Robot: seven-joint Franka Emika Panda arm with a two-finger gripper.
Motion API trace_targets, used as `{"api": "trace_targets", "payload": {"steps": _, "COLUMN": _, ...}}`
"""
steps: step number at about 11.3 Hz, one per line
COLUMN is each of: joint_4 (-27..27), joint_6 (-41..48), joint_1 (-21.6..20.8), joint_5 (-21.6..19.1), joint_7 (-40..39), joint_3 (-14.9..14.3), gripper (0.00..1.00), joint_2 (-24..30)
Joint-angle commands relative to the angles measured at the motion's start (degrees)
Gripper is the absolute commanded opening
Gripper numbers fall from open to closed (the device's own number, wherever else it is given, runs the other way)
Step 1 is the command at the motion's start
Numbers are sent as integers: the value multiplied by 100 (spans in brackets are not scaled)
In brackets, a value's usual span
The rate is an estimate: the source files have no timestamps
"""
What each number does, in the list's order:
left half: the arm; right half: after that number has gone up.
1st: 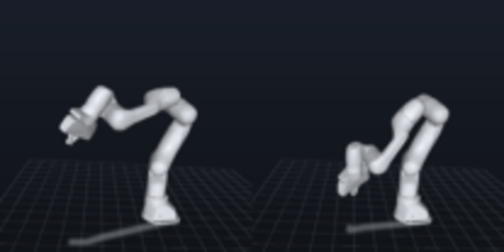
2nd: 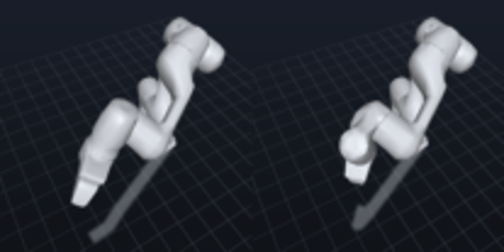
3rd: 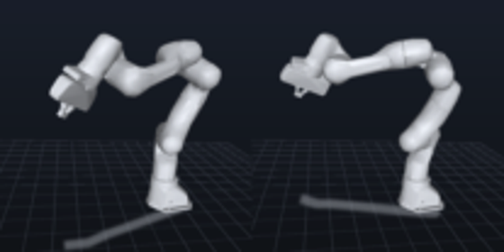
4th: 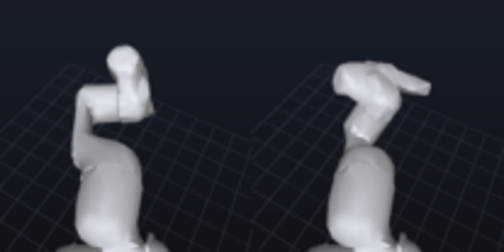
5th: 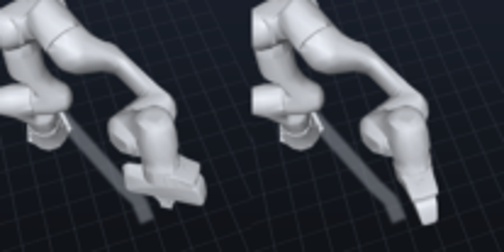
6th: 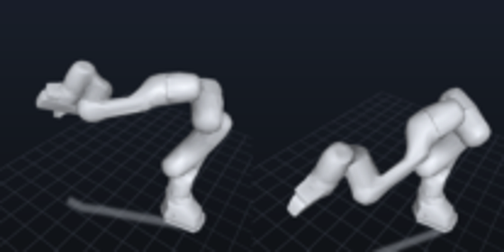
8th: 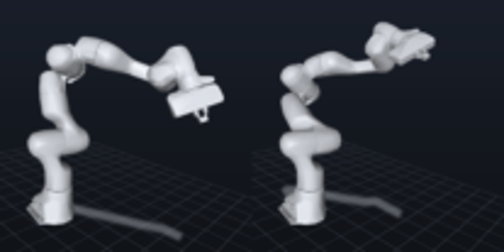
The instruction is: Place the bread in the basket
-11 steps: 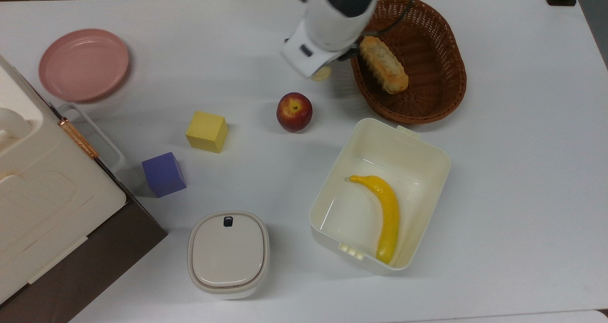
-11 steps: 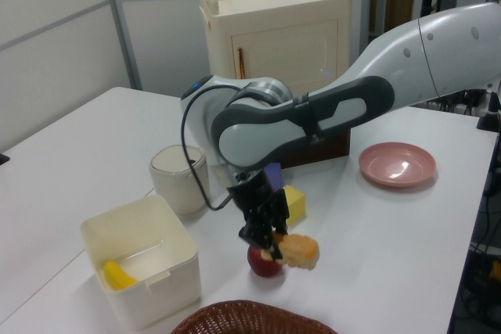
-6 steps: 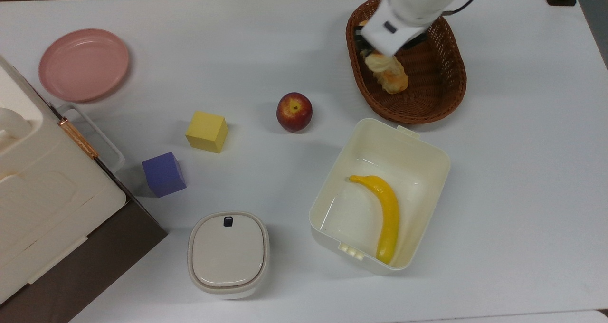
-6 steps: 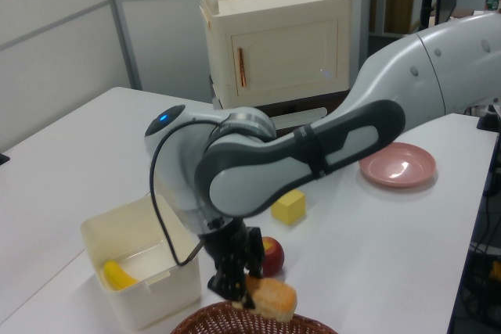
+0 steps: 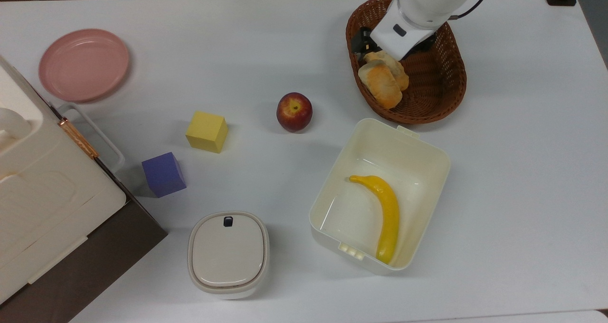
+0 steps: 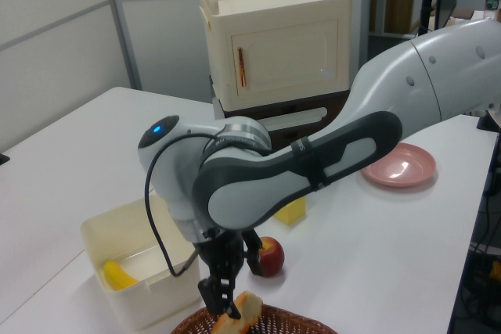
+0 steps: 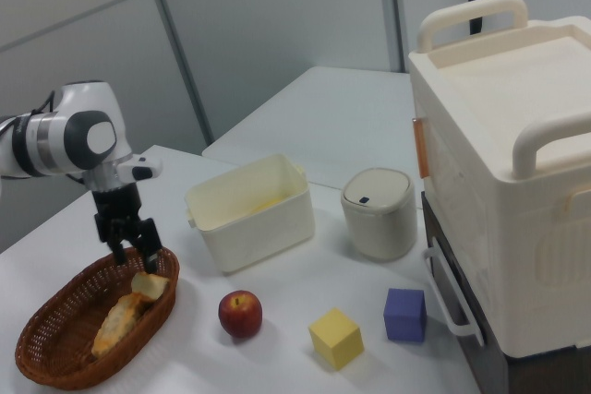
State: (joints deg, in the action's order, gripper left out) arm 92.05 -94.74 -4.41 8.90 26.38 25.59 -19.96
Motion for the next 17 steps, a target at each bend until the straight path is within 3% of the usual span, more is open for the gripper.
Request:
{"api": "trace_targets", "payload": {"steps": 1, "joint_4": -73, "joint_6": -27, "joint_1": 457, "joint_5": 138, "joint_7": -421, "joint_3": -159, "gripper": 100, "joint_2": 238}}
{"api": "trace_targets", "payload": {"steps": 9, "joint_4": -38, "joint_6": 123, "joint_1": 582, "joint_5": 121, "joint_7": -1846, "joint_3": -1870, "gripper": 100, "joint_2": 880}}
{"api": "trace_targets", "payload": {"steps": 11, "joint_4": -64, "joint_6": 148, "joint_1": 582, "joint_5": 120, "joint_7": -1865, "joint_3": -2048, "gripper": 100, "joint_2": 1072}}
{"api": "trace_targets", "payload": {"steps": 13, "joint_4": 23, "joint_6": 175, "joint_1": 565, "joint_5": 24, "joint_7": -2100, "joint_3": -2486, "gripper": 100, "joint_2": 1546}}
{"api": "trace_targets", "payload": {"steps": 14, "joint_4": 58, "joint_6": 166, "joint_1": 565, "joint_5": -72, "joint_7": -2355, "joint_3": -2697, "gripper": 100, "joint_2": 1705}}
{"api": "trace_targets", "payload": {"steps": 16, "joint_4": 59, "joint_6": 158, "joint_1": 538, "joint_5": -798, "joint_7": -2523, "joint_3": -3180, "gripper": 100, "joint_2": 1916}}
{"api": "trace_targets", "payload": {"steps": 17, "joint_4": 59, "joint_6": 166, "joint_1": 538, "joint_5": -916, "joint_7": -2663, "joint_3": -3226, "gripper": 100, "joint_2": 1943}}
